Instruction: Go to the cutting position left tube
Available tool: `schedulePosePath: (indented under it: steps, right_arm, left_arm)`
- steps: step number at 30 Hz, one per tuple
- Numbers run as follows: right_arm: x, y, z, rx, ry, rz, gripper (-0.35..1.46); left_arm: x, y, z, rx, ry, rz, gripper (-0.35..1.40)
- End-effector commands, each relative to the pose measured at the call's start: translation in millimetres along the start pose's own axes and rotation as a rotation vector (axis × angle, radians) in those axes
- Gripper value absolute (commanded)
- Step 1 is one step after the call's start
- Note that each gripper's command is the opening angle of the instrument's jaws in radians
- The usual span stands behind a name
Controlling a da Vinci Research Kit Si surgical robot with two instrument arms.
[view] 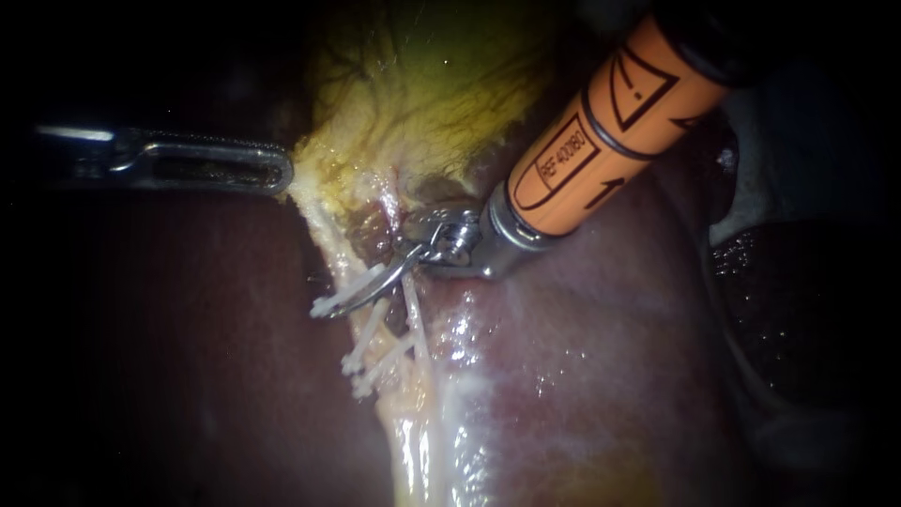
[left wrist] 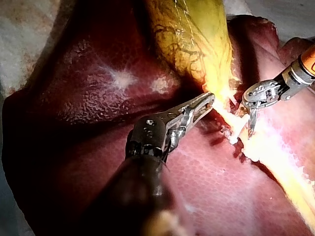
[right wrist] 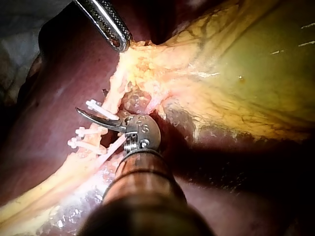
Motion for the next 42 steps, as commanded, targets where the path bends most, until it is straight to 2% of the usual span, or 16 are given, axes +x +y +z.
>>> schedulePosePath:
  steps: [1, 8, 14, 20, 23, 28, 37, 42]
  right_arm:
    - [-0.3, 0.1, 0.6, 0.001, -0.001, 0.003, 0.97]
    - [-2.3, 0.9, 3.0, 0.014, 0.004, 0.016, 0.97]
    - [-2.4, 1.5, 3.9, 0.033, 0.029, 0.022, 0.97]
    - [-2.2, 1.6, 4.5, 0.062, 0.069, 0.031, 0.96]
    - [-2.1, 1.5, 5.0, 0.103, 0.123, 0.026, 0.92]
    - [-2.1, 0.8, 5.7, 0.185, 0.193, 0.016, 0.92]
    - [-1.8, -1.2, 6.5, 0.283, 0.245, -0.016, 0.92]
    - [-0.6, -3.0, 6.5, 0.3, 0.256, -0.04, 0.89]
  left_arm:
    - [0.0, 0.0, 0.0, 0.0, 0.0, 0.0, -0.35]
    - [0.0, 0.0, 0.0, 0.0, 0.0, 0.0, -0.35]
    - [0.0, -0.1, -0.1, 0.0, 0.0, 0.0, -0.35]
    - [0.0, -0.1, 0.0, 0.0, 0.0, 0.0, -0.35]
    - [-0.1, -0.1, 0.0, -0.001, 0.0, 0.0, -0.35]
    - [-0.1, -0.1, 0.0, -0.001, 0.0, 0.0, -0.35]
    - [-0.1, -0.1, 0.0, 0.0, 0.0, 0.0, -0.35]
    - [-0.1, -0.1, -0.1, 0.0, 0.0, 0.0, -0.35]
